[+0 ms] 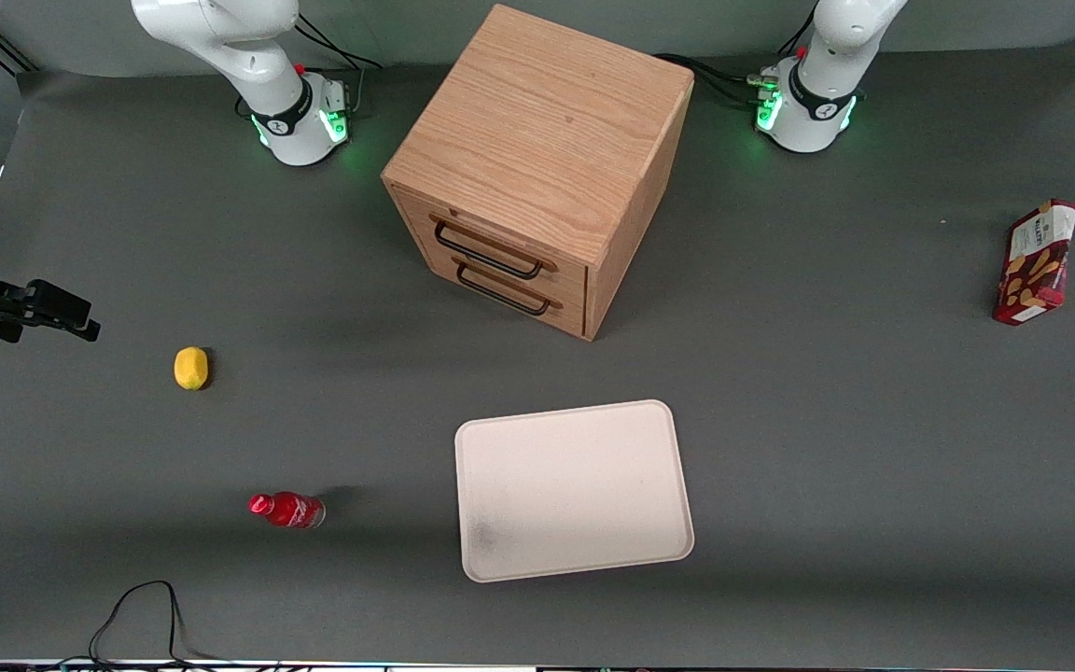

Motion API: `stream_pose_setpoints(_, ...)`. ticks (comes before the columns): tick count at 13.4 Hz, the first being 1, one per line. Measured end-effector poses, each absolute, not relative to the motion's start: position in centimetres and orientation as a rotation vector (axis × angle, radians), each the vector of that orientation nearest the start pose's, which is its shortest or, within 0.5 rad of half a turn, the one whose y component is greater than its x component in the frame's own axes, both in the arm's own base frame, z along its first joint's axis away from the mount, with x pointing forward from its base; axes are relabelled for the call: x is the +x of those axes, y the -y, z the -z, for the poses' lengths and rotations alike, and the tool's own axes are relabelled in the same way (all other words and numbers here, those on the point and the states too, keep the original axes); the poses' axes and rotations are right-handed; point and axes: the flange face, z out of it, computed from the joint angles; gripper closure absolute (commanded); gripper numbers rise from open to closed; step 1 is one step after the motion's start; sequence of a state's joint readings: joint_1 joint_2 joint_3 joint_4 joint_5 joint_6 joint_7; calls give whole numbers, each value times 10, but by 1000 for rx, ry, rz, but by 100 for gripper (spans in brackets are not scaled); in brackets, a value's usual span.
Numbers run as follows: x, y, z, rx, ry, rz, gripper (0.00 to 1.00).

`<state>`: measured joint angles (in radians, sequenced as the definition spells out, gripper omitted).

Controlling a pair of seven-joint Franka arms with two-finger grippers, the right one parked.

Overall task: Place red cookie box on tray
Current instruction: 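Move the left gripper above the red tartan shortbread box, then lower the open left gripper around the shortbread box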

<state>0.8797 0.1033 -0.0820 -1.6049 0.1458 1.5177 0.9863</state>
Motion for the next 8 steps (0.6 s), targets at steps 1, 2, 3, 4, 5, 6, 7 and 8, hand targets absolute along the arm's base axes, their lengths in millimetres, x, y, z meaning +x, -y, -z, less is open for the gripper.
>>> stream_pose_setpoints(1, 389, -419, -533, -3158, -329, -351, 0)
stream_pose_setpoints(2, 389, -414, -518, -3144, -347, -334, 0)
stream_pose_setpoints(3, 387, -408, -504, -3134, -361, -322, 0)
stream_pose_setpoints(4, 383, -402, -489, -3126, -372, -313, 0)
stream_pose_setpoints(5, 380, -397, -475, -3121, -383, -307, 0)
stream_pose_setpoints(6, 378, -392, -462, -3120, -393, -305, 0)
stream_pose_setpoints(7, 376, -388, -448, -3117, -406, -300, 0)
stream_pose_setpoints(8, 376, -384, -433, -3111, -419, -289, 0)
